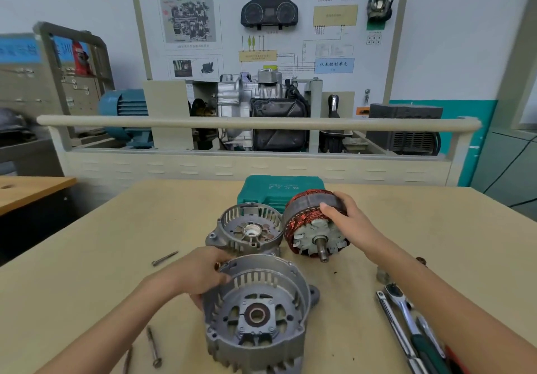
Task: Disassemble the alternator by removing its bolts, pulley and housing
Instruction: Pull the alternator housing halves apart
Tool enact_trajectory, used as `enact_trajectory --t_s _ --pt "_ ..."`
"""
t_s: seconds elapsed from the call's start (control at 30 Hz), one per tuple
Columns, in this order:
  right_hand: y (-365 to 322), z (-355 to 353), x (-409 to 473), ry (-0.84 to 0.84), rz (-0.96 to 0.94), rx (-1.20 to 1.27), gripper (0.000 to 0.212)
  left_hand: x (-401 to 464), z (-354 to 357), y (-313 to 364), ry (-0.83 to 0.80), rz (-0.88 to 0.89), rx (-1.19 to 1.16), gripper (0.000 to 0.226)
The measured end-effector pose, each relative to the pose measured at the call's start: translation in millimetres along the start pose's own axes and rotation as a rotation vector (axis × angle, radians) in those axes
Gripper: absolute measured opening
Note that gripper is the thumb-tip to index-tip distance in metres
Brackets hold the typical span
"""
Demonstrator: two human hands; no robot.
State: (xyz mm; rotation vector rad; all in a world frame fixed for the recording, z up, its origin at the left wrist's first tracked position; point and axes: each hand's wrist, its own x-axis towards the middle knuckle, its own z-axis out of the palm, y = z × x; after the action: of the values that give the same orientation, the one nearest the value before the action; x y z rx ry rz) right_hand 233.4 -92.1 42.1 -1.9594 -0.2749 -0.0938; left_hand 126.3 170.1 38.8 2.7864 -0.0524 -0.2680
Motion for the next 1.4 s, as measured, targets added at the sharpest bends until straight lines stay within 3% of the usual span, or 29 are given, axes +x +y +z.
enact_trajectory --t_s 0.1,0.17,0.27,0.4,0.5,0.8,1.07,1.23,1.4 --pt "8.3 -6.8 1.4 -0.050 -0.007 0.036 0.070 -2.4 -6.4 -4.9 0.030 -0.028 -0.001 0.028" --pt "14.3 -15.1 2.0 -0.155 -0.007 -0.017 0.086 0.3 -10.1 3.7 0.134 0.001 0.003 0.032" --pt "16.0 -24.9 5.3 -0.233 -0.099 -0.254 0.094 24.2 -15.8 34.9 0.308 0.186 -0.139 0.054" --pt "7.8 -26.3 10.9 -0.289 -0.227 -0.436 0.099 72.1 -9.1 83.3 0.220 0.326 -0.066 0.102" --pt "9.4 -25.7 15.4 -0.288 -0.321 -0.557 0.097 99.3 -4.7 92.3 0.113 0.332 -0.058 0.113" --pt "25.9 -26.7 11.1 -0.147 -0.468 -0.573 0.083 111.1 3.1 91.4 0.219 0.410 -0.092 0.106" --pt "26.3 -23.0 8.5 -0.098 -0.468 -0.569 0.077 106.2 6.6 84.9 0.311 0.447 -0.140 0.098" --pt "23.5 -25.1 2.9 -0.117 -0.503 -0.611 0.082 97.7 -6.0 77.3 0.181 0.456 -0.250 0.092" --pt "16.4 -34.6 -2.5 -0.213 -0.525 -0.778 0.083 84.4 -9.7 68.6 0.124 0.497 -0.081 0.081"
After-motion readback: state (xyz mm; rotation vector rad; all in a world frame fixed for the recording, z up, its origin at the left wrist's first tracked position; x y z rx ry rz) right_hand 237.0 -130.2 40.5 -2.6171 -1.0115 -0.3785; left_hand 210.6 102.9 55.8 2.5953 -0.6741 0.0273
